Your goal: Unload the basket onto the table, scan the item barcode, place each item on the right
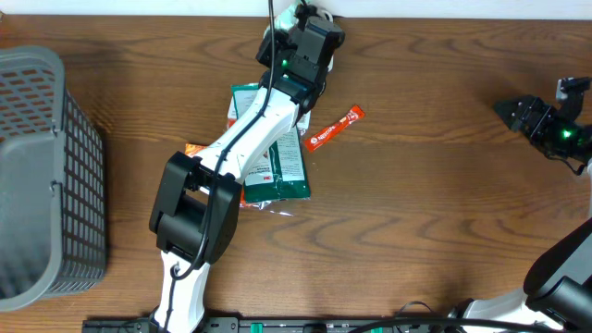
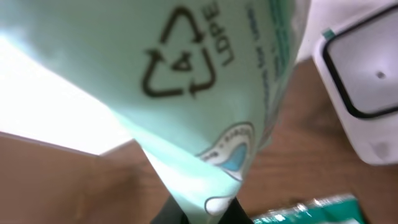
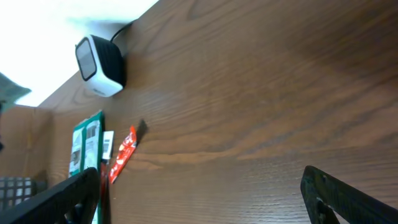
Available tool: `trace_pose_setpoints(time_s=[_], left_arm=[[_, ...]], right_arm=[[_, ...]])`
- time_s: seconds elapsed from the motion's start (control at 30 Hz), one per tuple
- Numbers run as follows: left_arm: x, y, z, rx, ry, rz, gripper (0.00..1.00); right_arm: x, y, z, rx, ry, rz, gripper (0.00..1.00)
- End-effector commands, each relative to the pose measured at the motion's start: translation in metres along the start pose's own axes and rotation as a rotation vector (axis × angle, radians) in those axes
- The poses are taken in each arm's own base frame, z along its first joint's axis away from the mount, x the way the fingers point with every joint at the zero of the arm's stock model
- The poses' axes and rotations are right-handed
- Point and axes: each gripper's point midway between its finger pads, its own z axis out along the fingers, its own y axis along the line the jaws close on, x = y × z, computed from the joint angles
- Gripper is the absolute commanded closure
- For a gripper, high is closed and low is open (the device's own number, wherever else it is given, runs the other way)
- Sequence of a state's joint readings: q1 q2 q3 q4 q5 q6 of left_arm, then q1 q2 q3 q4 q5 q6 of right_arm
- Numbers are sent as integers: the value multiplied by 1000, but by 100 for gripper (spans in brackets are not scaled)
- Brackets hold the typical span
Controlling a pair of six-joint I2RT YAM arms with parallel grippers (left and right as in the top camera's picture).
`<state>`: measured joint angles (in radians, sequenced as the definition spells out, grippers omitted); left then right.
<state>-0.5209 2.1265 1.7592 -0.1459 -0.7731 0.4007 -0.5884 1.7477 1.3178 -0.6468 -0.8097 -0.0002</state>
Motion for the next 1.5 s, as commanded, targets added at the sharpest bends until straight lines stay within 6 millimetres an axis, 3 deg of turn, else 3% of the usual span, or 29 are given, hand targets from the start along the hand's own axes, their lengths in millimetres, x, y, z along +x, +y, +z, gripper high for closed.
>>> trace_pose_setpoints(time_s=[0.0, 0.13, 0.37, 0.67, 0.8, 1.1, 1.27, 1.47], left_arm=[[1, 6, 4, -62, 13, 97, 93], [10, -1, 17, -129, 40, 217, 93], [31, -25, 45, -233, 77, 384, 93], [27, -34, 51, -269, 42, 435, 93], [24, -34, 51, -269, 31, 447, 93], [14, -49, 48, -219, -21, 497, 93], [12, -55, 49, -194, -44, 522, 93], [14, -68, 58, -210, -75, 588, 93]], right_arm=[[5, -6, 7, 35, 18, -28, 1], [3, -19, 6, 111, 14, -36, 1], [-3, -24, 6, 140, -5, -103, 1], [-18, -53, 12, 251, -45, -150, 1], [-11, -73, 31, 249, -17, -129, 1], [33, -126, 83, 240, 112, -26, 1], [43, -137, 93, 239, 134, -18, 1], [40, -138, 94, 239, 124, -36, 1]])
